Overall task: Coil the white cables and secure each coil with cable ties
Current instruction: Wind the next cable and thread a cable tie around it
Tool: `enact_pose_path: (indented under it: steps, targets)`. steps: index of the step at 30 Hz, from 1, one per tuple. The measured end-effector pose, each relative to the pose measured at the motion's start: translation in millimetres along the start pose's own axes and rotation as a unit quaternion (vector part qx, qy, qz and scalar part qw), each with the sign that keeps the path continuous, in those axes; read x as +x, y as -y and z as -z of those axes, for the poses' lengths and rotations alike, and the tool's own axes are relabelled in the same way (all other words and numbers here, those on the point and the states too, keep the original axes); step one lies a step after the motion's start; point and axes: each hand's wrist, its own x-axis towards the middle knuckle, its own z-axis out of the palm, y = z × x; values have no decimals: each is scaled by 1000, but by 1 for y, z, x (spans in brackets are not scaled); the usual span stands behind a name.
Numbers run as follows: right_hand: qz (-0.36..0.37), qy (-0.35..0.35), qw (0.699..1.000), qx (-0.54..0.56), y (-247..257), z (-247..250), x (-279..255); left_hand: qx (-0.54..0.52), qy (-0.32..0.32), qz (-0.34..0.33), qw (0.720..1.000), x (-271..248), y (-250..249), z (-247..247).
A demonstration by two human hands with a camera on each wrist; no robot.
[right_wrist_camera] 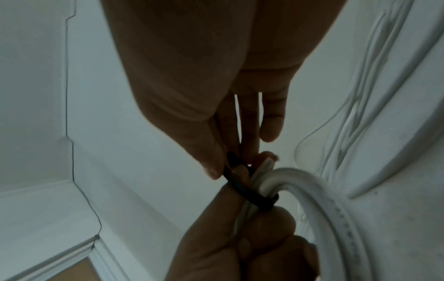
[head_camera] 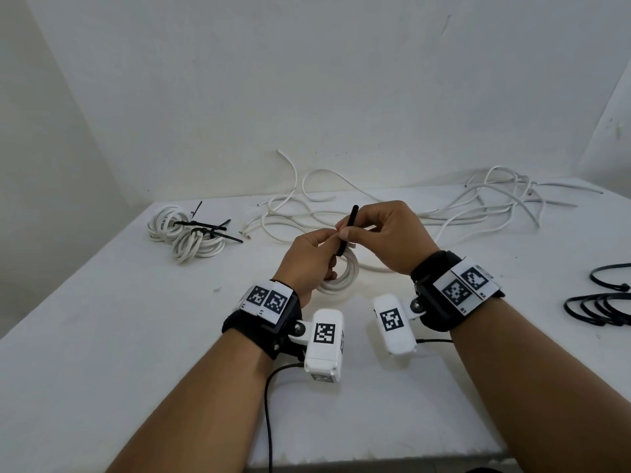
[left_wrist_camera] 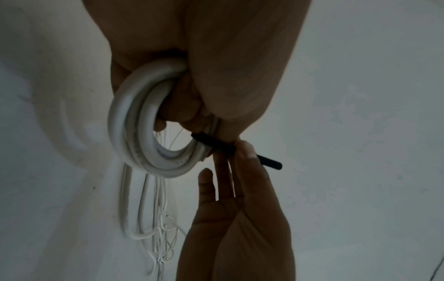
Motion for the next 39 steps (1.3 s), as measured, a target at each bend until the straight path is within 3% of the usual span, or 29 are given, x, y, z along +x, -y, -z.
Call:
enact_pose_path:
  steps: [5, 9, 13, 16, 31, 39]
  targets:
    - [-22, 28, 999, 27, 0, 2, 0, 21, -33, -4, 999, 1, 1, -1]
    - [-67, 8, 995, 75, 8, -1, -2, 6, -96, -15, 995, 3, -2, 0]
    - [-162, 83, 977, 107, 8, -8, -6, 5, -117, -22, 993, 2, -3, 1]
    - [-193, 93, 970, 116, 5, -11, -5, 37, -118, -40, 992, 1, -3, -1]
    - [-222, 103, 965, 92, 5, -7, -5, 131, -96, -99, 982, 1, 1, 0]
    - [-219, 119, 964, 93, 3, -7, -3, 104, -114, -95, 983, 4, 3, -1]
